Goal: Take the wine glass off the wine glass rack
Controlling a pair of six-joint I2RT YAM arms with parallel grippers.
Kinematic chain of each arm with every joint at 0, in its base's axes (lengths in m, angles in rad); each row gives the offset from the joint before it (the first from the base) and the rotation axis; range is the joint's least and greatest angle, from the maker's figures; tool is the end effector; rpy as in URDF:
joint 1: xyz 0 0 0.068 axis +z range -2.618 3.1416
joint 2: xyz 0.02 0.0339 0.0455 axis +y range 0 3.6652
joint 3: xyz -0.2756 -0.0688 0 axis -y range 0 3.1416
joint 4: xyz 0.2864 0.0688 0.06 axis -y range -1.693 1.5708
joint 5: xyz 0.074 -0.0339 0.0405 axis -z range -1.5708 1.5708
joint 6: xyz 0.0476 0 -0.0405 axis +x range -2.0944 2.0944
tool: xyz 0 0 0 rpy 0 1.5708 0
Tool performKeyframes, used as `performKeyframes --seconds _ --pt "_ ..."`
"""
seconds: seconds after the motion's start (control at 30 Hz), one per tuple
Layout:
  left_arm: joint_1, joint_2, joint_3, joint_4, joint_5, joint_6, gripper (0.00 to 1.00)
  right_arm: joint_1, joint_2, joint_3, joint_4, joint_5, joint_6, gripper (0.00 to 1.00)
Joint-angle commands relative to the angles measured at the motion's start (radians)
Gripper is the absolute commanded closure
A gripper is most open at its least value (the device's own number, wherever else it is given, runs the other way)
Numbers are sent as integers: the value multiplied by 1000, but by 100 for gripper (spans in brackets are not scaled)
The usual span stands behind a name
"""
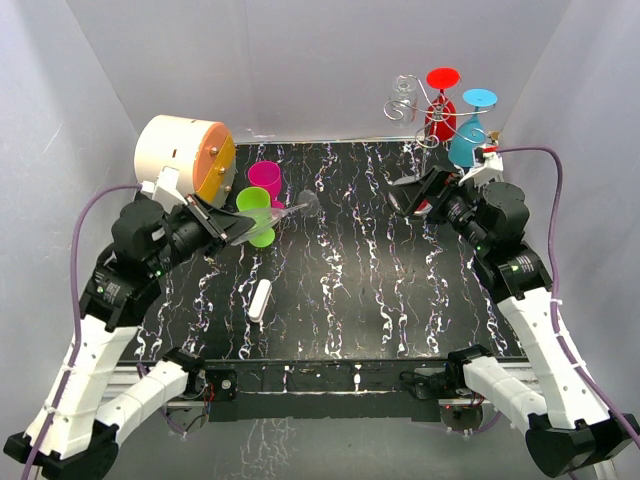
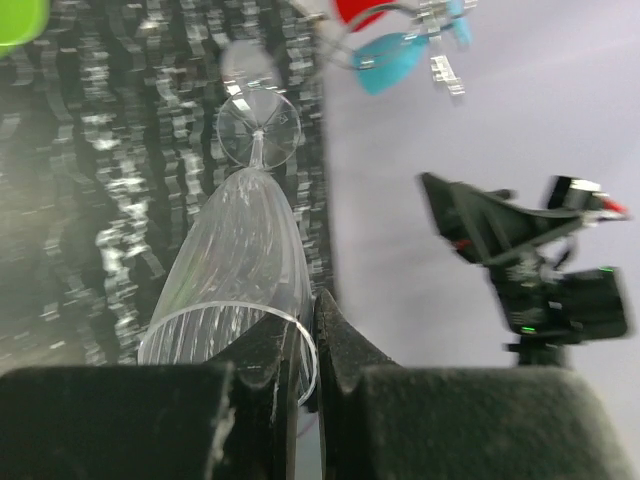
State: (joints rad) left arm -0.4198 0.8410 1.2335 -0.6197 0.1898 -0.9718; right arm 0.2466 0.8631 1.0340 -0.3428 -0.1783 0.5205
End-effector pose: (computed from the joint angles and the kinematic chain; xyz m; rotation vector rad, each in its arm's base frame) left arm 0.1749 -0.0879 0.4567 -0.3886 1.9124 -1.1340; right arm 0.2228 0.0648 0.4101 0.1110 1.7912 0.7118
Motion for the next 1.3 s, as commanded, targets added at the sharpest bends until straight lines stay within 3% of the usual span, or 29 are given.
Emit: performKeyframes --seconds 0.0,0.27,0.53,0.9,1.27 --pt "4 135 107 -394 -113 244 100 -3 -14 43 -3 43 -54 2" --pt "4 293 213 -581 -316 457 100 -3 -30 50 -37 68 -95 2" --pt "6 451 242 -523 -447 564 100 -3 -32 57 -57 81 -124 2" --pt "33 680 325 -440 -365 651 100 -3 -61 53 -88 128 -179 2" --pt "102 774 364 -401 -298 685 100 -3 -80 29 -75 130 -196 2"
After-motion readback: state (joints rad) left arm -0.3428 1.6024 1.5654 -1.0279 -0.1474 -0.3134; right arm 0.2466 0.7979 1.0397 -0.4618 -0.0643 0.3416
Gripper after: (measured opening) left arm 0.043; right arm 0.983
